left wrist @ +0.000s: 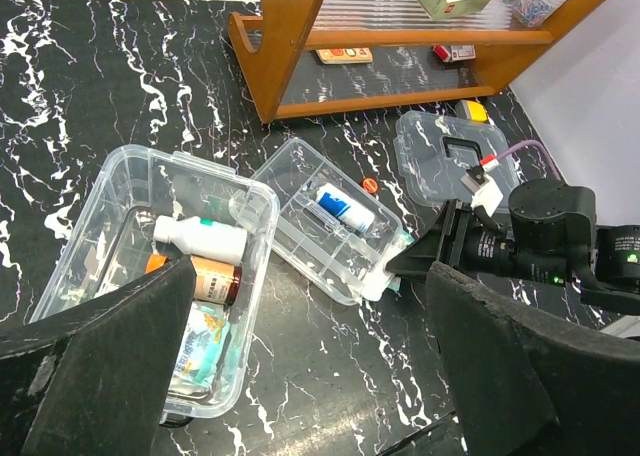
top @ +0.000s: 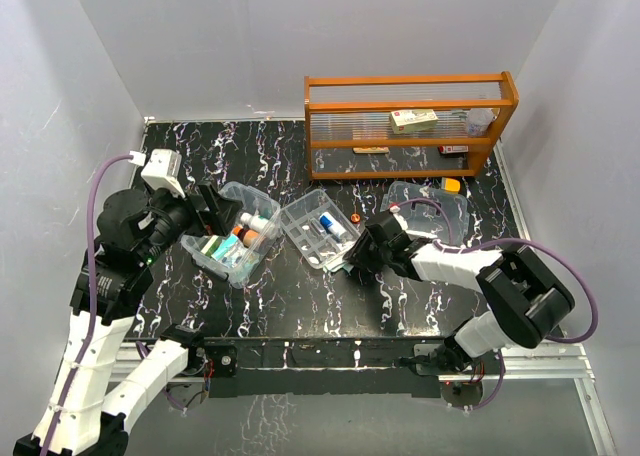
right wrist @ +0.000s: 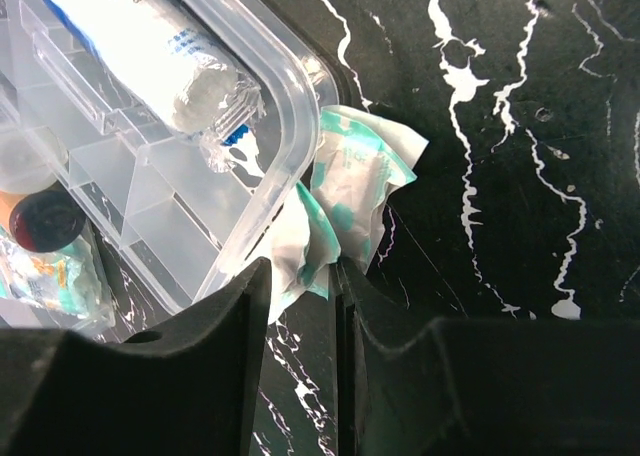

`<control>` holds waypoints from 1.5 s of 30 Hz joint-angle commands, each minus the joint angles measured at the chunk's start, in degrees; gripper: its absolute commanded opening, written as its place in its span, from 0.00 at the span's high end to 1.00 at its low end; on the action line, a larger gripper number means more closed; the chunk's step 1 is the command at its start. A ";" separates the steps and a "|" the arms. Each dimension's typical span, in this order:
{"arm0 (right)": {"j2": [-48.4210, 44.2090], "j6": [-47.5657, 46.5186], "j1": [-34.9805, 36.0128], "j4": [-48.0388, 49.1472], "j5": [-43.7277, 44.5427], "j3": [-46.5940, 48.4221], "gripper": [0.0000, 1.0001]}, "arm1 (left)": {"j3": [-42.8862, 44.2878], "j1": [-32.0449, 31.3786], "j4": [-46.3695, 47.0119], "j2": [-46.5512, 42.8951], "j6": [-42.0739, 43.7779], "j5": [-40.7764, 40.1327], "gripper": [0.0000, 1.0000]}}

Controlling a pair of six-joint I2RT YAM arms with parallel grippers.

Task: Organize the medicine kit

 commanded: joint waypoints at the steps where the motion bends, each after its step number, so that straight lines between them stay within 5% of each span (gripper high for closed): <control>1: 0.96 2.33 0.00 2.70 2.37 2.59 0.73 | -0.76 -0.08 -0.12 -0.43 0.86 0.34 0.01; 13: -3.91 1.35 0.01 -0.93 3.82 2.14 1.00 | -1.04 -0.14 -0.79 -0.45 0.69 0.61 0.01; 28: -15.10 -0.48 0.01 -2.07 4.35 4.00 1.00 | -1.73 -0.10 -0.06 -1.82 -0.44 -0.18 0.01; 45: 19.48 -5.38 0.00 6.13 7.36 33.60 1.00 | -8.55 -0.06 2.45 -6.52 -10.99 1.81 0.01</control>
